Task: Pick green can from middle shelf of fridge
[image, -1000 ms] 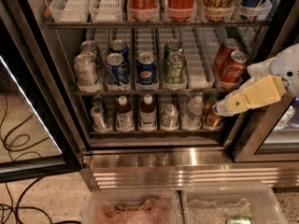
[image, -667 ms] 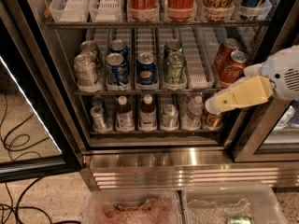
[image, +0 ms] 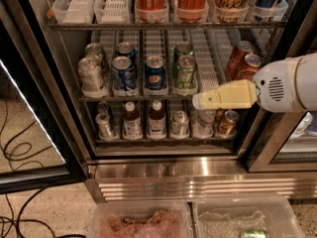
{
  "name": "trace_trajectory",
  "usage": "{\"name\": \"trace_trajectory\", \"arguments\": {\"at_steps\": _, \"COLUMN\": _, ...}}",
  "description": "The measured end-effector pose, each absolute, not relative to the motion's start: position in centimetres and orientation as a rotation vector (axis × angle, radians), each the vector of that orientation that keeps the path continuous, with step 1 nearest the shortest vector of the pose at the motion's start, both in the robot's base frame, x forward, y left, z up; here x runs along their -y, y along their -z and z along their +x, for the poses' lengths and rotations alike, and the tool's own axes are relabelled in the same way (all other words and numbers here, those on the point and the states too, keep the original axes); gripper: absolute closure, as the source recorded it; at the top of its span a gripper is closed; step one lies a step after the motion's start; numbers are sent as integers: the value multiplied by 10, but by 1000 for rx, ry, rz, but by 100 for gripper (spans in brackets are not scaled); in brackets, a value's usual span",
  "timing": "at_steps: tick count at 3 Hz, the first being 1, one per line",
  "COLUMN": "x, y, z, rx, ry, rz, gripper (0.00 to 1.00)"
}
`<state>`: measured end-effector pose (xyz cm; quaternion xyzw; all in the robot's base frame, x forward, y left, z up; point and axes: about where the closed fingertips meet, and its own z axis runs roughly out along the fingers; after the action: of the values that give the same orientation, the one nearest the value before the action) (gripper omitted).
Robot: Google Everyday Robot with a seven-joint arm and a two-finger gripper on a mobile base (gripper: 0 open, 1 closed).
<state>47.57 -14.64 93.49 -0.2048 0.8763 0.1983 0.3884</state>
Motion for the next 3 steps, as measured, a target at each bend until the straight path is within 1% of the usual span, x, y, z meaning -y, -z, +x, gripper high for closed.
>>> {"name": "trace_trajectory", "arguments": {"at_steps": 2, "x": 143, "y": -922, "z": 481, "rx": -2258, "ry": -477, "rz": -471, "gripper": 0}}
{"name": "trace_trajectory", "arguments": {"at_steps": 3, "x": 108, "y": -895, "z": 487, "rx": -2277, "ry": -383, "rz": -475, "gripper": 0}}
